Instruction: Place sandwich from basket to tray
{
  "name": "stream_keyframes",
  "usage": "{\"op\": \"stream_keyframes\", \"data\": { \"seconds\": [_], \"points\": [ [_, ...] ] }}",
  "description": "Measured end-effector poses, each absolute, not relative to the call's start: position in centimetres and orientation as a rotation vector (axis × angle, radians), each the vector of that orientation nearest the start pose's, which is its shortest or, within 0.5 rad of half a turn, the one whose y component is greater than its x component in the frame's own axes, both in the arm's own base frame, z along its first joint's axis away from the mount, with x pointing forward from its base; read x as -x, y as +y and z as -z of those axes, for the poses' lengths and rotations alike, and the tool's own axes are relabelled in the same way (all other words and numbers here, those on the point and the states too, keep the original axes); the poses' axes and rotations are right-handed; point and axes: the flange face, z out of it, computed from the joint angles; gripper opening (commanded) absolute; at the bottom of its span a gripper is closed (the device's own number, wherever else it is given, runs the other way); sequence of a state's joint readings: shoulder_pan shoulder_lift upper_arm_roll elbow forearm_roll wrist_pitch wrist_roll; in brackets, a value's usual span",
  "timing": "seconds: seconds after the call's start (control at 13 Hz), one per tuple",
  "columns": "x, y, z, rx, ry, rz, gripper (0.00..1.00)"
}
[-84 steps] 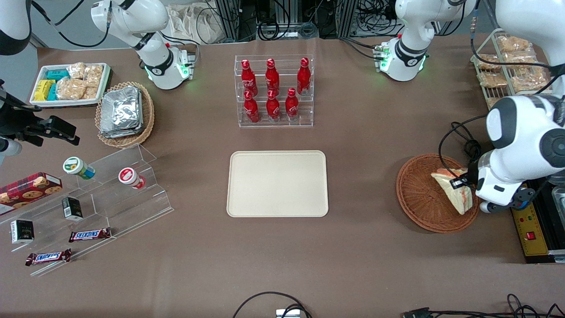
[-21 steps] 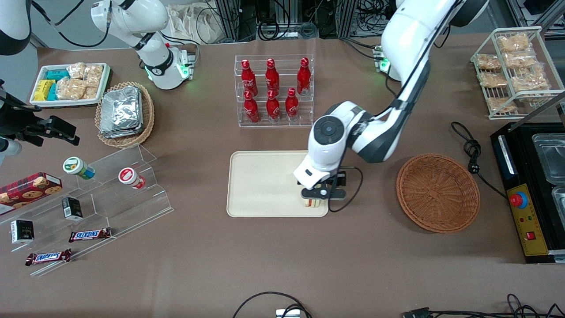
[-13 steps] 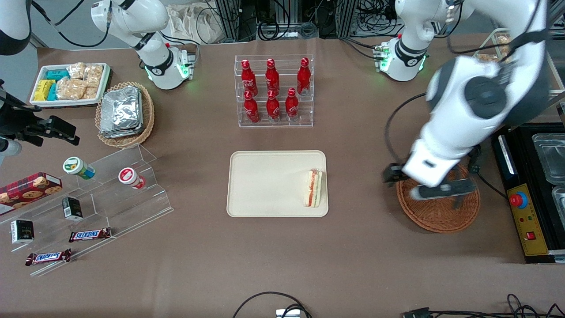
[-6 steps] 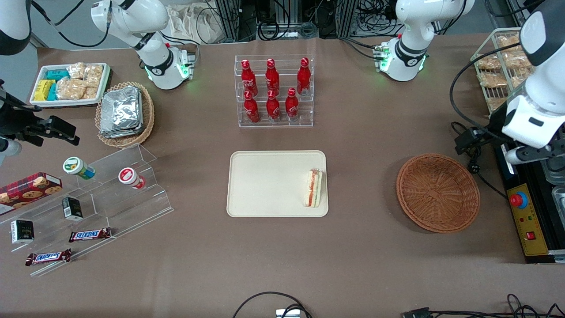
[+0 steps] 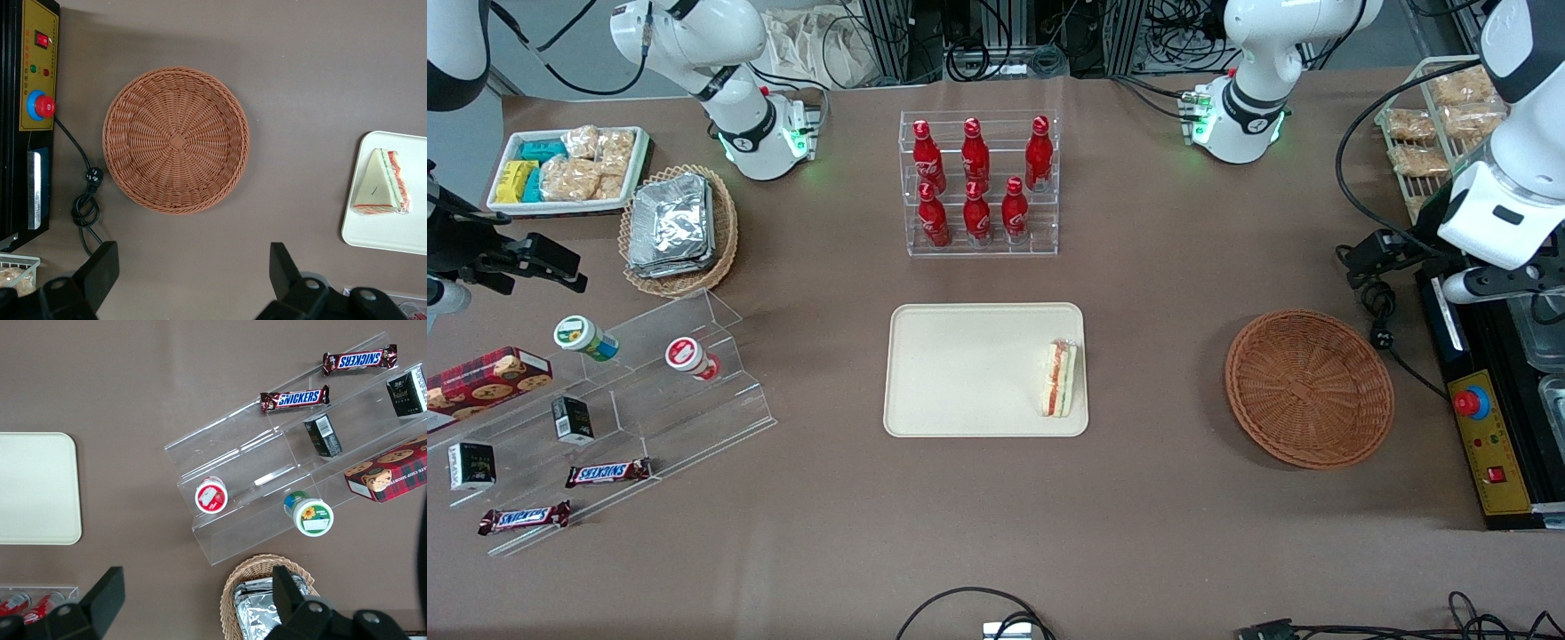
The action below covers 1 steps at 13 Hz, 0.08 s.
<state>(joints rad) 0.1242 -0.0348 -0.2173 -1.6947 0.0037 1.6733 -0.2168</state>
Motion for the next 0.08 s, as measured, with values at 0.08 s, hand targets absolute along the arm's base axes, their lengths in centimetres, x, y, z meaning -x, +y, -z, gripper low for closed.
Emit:
{"op": "stream_keyframes", "data": {
  "seconds": [0.08],
  "points": [
    [-54.83,-5.25,-59.28,3.126,-0.189,0.020,1.00]
  ]
}}
